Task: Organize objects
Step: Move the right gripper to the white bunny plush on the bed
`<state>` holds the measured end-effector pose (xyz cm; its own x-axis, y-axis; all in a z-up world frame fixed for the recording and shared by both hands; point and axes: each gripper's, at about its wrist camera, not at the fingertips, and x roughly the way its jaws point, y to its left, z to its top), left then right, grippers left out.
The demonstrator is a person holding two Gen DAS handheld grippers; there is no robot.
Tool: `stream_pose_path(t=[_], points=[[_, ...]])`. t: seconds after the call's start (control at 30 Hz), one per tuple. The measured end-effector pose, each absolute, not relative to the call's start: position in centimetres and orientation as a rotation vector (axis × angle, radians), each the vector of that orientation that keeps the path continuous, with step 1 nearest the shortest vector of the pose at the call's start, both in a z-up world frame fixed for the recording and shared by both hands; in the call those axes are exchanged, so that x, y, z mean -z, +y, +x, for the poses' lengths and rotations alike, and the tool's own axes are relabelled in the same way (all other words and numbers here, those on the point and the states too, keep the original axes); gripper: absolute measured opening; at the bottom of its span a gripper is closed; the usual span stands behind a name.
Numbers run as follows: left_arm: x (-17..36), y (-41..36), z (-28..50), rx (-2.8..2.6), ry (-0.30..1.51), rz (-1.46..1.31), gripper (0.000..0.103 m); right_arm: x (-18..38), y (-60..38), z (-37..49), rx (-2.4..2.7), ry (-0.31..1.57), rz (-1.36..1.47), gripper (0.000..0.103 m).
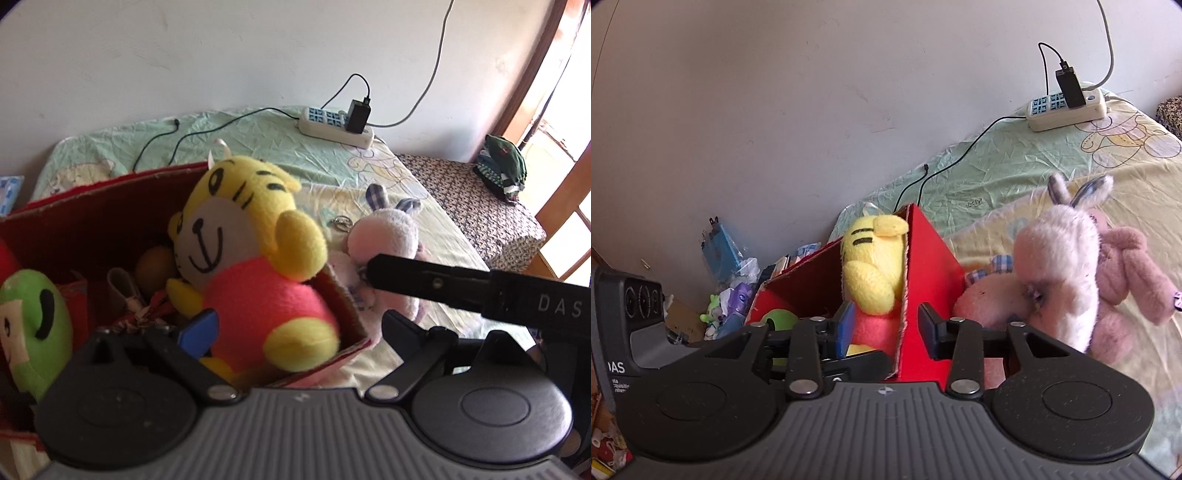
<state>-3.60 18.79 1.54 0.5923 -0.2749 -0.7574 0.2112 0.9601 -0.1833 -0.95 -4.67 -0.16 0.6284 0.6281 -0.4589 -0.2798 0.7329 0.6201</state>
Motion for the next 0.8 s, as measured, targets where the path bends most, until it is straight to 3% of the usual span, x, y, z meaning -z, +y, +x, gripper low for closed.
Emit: stream_pose_path(t=[0.53,0.8], points=[[-3.4,10.8,-6.4,0.041,0.828,0.011,0.097,2.2,-13.7,-2.2,-0.585,0.773,0.538,0.041],[-4.7,7.8,-6.1,-0.081,0.884,0.029,0.099,2.1,-16.5,-2.0,-0.577,0.767,0.558,0.041]])
